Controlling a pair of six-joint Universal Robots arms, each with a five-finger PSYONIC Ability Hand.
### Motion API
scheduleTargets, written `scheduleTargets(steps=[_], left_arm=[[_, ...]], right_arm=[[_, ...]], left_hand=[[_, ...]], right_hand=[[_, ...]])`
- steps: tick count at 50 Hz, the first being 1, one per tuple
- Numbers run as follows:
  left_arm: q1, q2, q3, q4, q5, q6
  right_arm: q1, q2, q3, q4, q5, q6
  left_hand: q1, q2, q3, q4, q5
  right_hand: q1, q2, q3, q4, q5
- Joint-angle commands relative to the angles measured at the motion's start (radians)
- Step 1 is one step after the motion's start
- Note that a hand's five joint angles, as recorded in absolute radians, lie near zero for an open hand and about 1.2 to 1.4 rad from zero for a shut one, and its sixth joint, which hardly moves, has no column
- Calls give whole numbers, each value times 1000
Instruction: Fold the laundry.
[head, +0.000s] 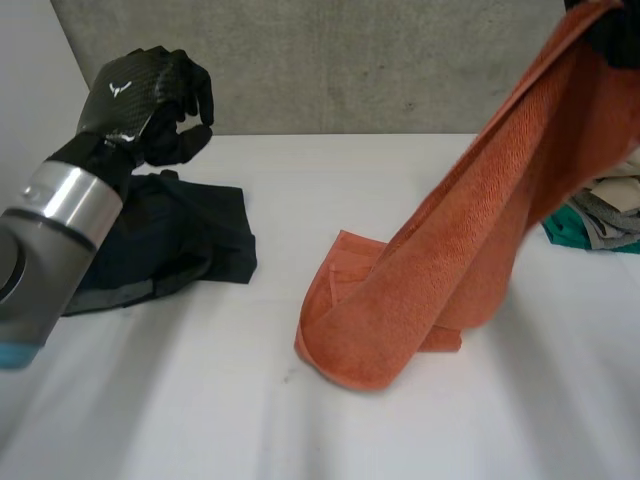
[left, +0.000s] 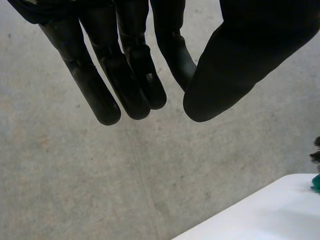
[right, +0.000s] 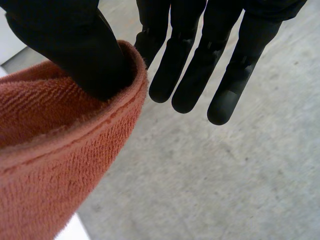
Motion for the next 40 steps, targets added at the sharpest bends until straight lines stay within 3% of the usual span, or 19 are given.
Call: scheduleTargets(steps=[1, 2, 9, 16, 21, 25, 26, 29, 35, 38, 40], left_arm=[[-16, -6, -123, 65, 84, -1], [-24, -78, -105, 68, 107, 4], [-122, -361, 79, 55, 129, 5], [-157, -511, 222, 24, 143, -8], [-241, -635, 352, -66, 175, -13], [-263, -726, 463, -143, 190, -80], [-266, -747, 492, -175, 193, -134], [-269, -754, 506, -203, 224, -211], [-228, -653, 445, -202, 221, -234], [-112, -505, 368, -160, 155, -234], [-77, -440, 333, -137, 140, -232]], right_arm=[[-26, -4, -10, 25, -60, 26], [-21, -9, -17, 21, -60, 31], [41, -32, -107, -9, -78, 132], [104, -43, -155, -17, -97, 149], [129, -40, -153, -17, -94, 150], [141, -37, -141, -17, -91, 152], [141, -34, -136, -18, -83, 152], [134, -25, -130, -20, -63, 147], [121, 15, -124, -25, -52, 135], [74, 29, -116, -17, -51, 118], [42, 29, -110, -11, -51, 106]], left_hand=[[-781, -791, -792, -800, -757], [-925, -935, -936, -944, -902], [-900, -910, -911, -919, -877], [-900, -910, -911, -919, -877], [-895, -904, -906, -913, -871], [-517, -527, -528, -536, -493], [-251, -261, -262, -270, -228], [226, 216, 215, 207, 249], [227, 217, 216, 208, 250], [227, 217, 216, 208, 250], [227, 217, 216, 208, 250]], right_hand=[[259, 210, 201, 195, 209], [259, 210, 201, 195, 209], [259, 210, 201, 195, 209], [259, 210, 201, 195, 209], [259, 210, 201, 195, 209], [259, 210, 201, 195, 209], [259, 210, 201, 195, 209], [259, 210, 201, 195, 209], [259, 210, 201, 195, 209], [259, 210, 201, 195, 209], [259, 210, 201, 195, 209]])
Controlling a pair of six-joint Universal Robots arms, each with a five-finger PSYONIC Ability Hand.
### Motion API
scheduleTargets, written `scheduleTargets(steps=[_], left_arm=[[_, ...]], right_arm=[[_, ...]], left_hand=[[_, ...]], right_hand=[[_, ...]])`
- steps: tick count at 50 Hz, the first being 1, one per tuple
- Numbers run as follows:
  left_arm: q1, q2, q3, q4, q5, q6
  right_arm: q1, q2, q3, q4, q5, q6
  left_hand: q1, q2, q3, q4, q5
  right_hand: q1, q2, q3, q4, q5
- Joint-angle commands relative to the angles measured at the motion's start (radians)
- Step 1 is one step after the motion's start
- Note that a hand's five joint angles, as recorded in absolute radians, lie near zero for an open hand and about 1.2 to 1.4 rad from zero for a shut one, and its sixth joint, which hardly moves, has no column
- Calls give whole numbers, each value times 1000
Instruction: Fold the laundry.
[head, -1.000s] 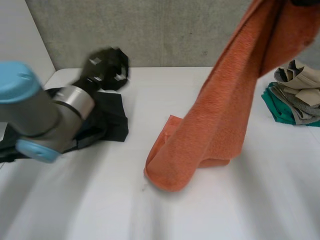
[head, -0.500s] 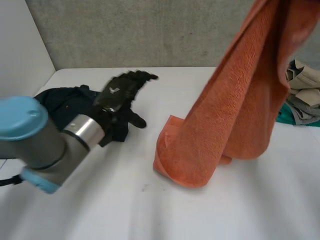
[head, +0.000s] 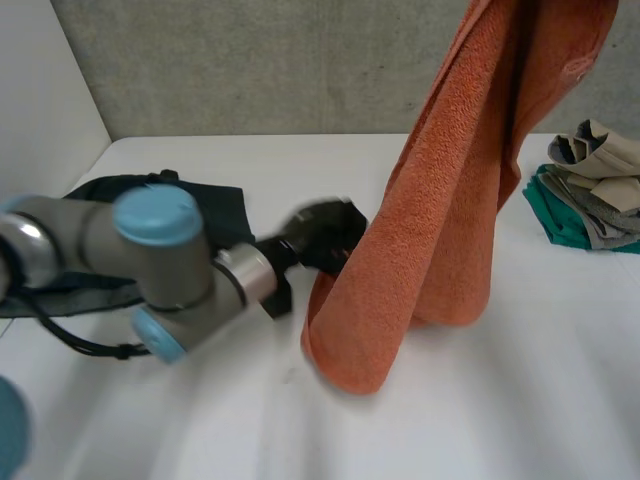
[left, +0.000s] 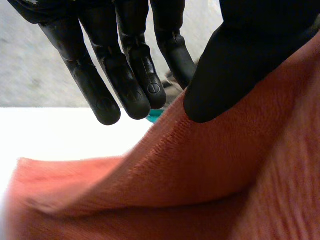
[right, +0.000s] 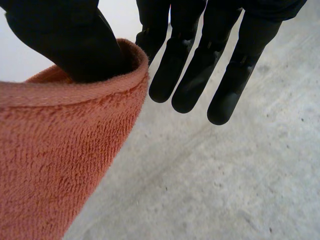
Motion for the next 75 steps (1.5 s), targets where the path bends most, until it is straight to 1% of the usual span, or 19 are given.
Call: scheduleTargets(steps=[1, 9, 15, 21, 24, 27, 33, 39, 43, 47, 50, 55, 56, 58, 59, 60, 63, 65, 75], left_arm=[[173, 287, -158, 83, -90, 4], [204, 561, -379, 198, -97, 12], [198, 566, -474, 215, -106, 51], [219, 604, -559, 201, -126, 222], [245, 746, -603, 192, -147, 332], [264, 886, -631, 126, -161, 404], [320, 1081, -632, -88, -156, 417], [343, 1006, -651, -139, -159, 433], [346, 785, -608, -147, -164, 501], [340, 560, -495, -143, -170, 622], [320, 388, -324, -133, -196, 723], [259, 211, 33, -77, -239, 768], [247, 181, 147, -14, -239, 769], [248, 174, 225, 61, -241, 769], [250, 174, 254, 110, -242, 769], [251, 179, 288, 232, -241, 766], [253, 200, 293, 453, -254, 754], [253, 220, 285, 540, -261, 734], [245, 360, 29, 387, -310, 711]], right_arm=[[-97, 24, 23, 13, 0, -38], [-108, 18, 57, 12, -8, -35], [-113, 10, 53, 3, 0, -33], [-125, 10, 48, 15, 4, -39], [-142, 13, 56, 58, 6, -62], [-221, 24, 69, 159, 6, -144], [-352, 117, 161, 393, -5, -402], [-351, 244, 212, 427, 26, -543], [-351, 361, 197, 414, 47, -533], [-315, 481, 134, 320, 64, -489], [-251, 562, 33, 205, 118, -414], [-167, 669, -197, -76, 294, -330], [-159, 673, -219, -135, 311, -322], [-144, 676, -251, -267, 334, -311], [-133, 673, -265, -407, 348, -300], [-127, 670, -264, -480, 354, -293], [-99, 647, -251, -708, 363, -267], [-87, 627, -239, -769, 363, -265], [-91, 585, -96, -791, 324, -184]], left_hand=[[217, 200, 206, 197, 248], [217, 200, 206, 197, 248], [217, 200, 206, 197, 248], [217, 200, 206, 197, 248], [217, 200, 206, 197, 248], [217, 200, 206, 197, 248], [217, 200, 206, 197, 248], [217, 200, 206, 197, 248], [217, 200, 206, 197, 248], [217, 200, 206, 197, 248], [217, 200, 206, 197, 248], [217, 200, 206, 197, 248], [217, 200, 206, 197, 248], [217, 200, 206, 197, 248], [217, 200, 206, 197, 248], [217, 200, 206, 197, 248], [217, 200, 206, 197, 248], [217, 200, 206, 197, 248], [217, 200, 206, 197, 248]], right_hand=[[259, 210, 201, 195, 209], [259, 210, 201, 195, 209], [259, 210, 201, 195, 209], [259, 210, 201, 195, 209], [259, 210, 201, 195, 209], [259, 210, 201, 195, 209], [259, 210, 201, 195, 209], [259, 210, 201, 195, 209], [259, 210, 201, 195, 209], [259, 210, 201, 195, 209], [259, 210, 201, 195, 209], [259, 210, 201, 195, 209], [259, 210, 201, 195, 209], [259, 210, 201, 195, 209], [259, 210, 201, 195, 209], [259, 210, 201, 195, 209], [259, 210, 201, 195, 209], [259, 210, 201, 195, 209], [259, 210, 201, 195, 209]])
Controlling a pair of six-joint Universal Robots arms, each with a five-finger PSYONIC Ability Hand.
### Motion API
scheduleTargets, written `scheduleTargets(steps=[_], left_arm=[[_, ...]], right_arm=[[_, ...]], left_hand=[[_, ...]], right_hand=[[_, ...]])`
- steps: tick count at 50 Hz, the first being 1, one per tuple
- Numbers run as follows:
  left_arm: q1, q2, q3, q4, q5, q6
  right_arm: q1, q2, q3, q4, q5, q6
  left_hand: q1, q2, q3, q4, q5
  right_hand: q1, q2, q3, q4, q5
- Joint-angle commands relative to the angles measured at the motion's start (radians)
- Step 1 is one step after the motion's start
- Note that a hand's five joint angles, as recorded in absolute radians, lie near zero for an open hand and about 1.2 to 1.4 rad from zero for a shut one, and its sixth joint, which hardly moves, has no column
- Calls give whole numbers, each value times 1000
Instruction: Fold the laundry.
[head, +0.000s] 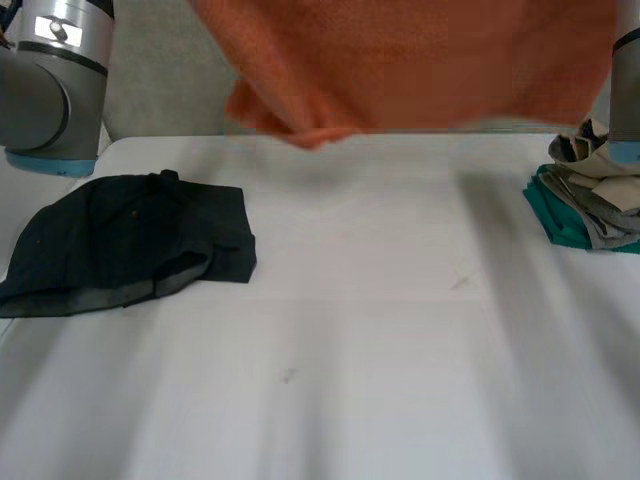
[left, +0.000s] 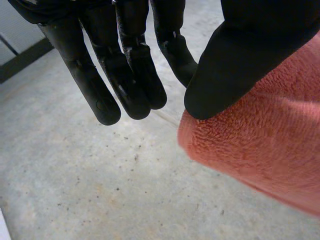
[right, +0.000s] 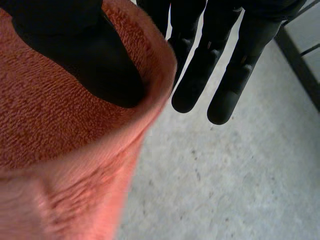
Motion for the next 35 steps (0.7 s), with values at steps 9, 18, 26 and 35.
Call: scheduleTargets(steps=[9, 18, 26, 35], left_arm=[[6, 207, -577, -171, -26, -2], [6, 245, -947, -197, -32, 76], [2, 264, -1075, -331, -165, 200], [12, 279, -1049, -338, -142, 204]], right_arm=[[-20, -73, 367, 143, -151, 53], [-93, -98, 706, 428, -326, -37], [-144, -116, 829, 502, -336, -157], [-149, -122, 820, 496, -334, -151]], left_hand=[[218, 196, 201, 192, 234], [218, 196, 201, 192, 234], [218, 196, 201, 192, 234], [-81, -103, -98, -107, -65]], right_hand=[[259, 210, 200, 194, 199], [259, 210, 200, 194, 199], [259, 210, 200, 194, 199], [259, 210, 200, 194, 199]])
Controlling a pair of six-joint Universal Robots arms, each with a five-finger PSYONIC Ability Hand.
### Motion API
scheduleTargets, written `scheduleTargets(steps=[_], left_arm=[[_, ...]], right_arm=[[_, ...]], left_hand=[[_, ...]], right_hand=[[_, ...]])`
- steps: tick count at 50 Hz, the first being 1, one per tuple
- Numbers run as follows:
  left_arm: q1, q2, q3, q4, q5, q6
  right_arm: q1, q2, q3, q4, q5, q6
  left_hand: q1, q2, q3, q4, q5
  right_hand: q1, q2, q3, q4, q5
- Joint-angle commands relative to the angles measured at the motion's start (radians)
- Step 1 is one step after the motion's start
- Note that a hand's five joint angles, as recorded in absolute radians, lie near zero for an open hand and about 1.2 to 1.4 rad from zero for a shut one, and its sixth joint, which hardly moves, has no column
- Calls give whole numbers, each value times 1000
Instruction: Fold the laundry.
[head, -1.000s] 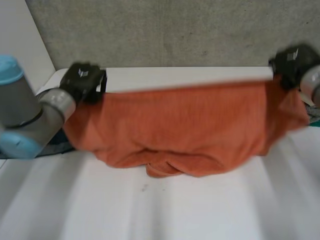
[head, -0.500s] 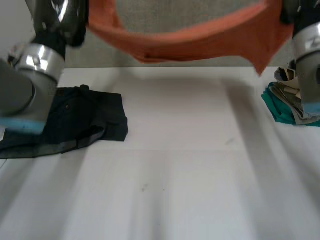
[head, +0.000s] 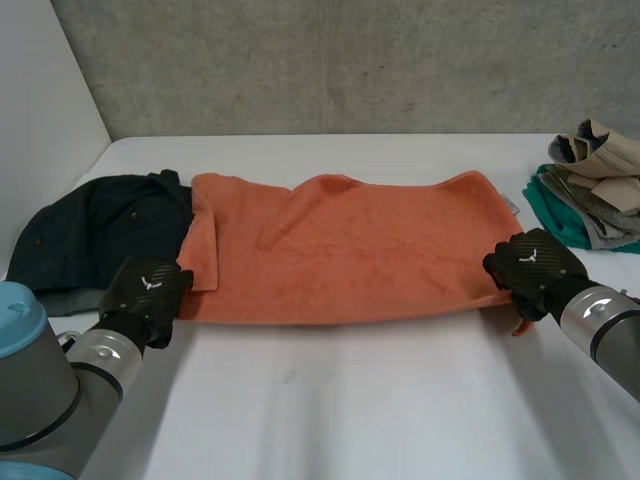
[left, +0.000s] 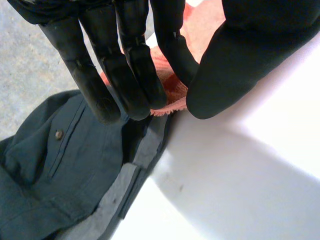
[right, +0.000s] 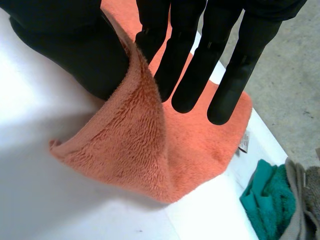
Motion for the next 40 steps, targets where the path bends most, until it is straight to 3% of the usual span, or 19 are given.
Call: scheduleTargets(steps=[1, 5, 14, 18, 26, 30, 34, 35, 37, 40], left_arm=[[10, 9, 36, -7, 33, 0], [49, 9, 52, -10, 121, 4], [160, 10, 100, -15, 417, 11], [161, 17, 134, -25, 474, 9], [151, 1, 229, -36, 492, 8], [152, 1, 260, -77, 491, 9], [154, 15, 266, -128, 491, 11], [154, 17, 262, -139, 491, 12], [154, 18, 256, -153, 491, 15], [154, 39, 246, -180, 491, 14]], right_arm=[[0, -1, -12, -11, 3, 9], [0, 3, -2, -13, 1, 9], [0, 5, 6, -13, 1, 9], [0, 5, 6, -13, 1, 9], [0, 8, 7, -11, 1, 8], [0, 10, 9, -11, 1, 9], [-3, 10, 12, -11, 1, 9], [-1, 10, 14, -13, 0, 8], [-3, 10, 12, -13, 0, 8], [0, 11, 12, -13, 0, 8]], left_hand=[[-79, -76, -81, -85, -67], [-364, -360, -365, -370, -351], [-355, -352, -357, -362, -343], [-350, -346, -351, -356, -337], [-364, -361, -366, -370, -352], [236, 239, 234, 230, 248], [232, 235, 230, 226, 244], [2, 6, 1, -4, 15], [-234, -231, -236, -240, -222], [-294, -290, -295, -300, -281]], right_hand=[[259, 210, 200, 194, 199], [259, 210, 200, 194, 199], [259, 210, 200, 194, 199], [259, 210, 200, 194, 199], [259, 210, 200, 194, 199], [259, 210, 200, 194, 199], [259, 210, 200, 194, 199], [259, 210, 200, 194, 199], [259, 210, 200, 194, 199], [259, 210, 200, 194, 199]])
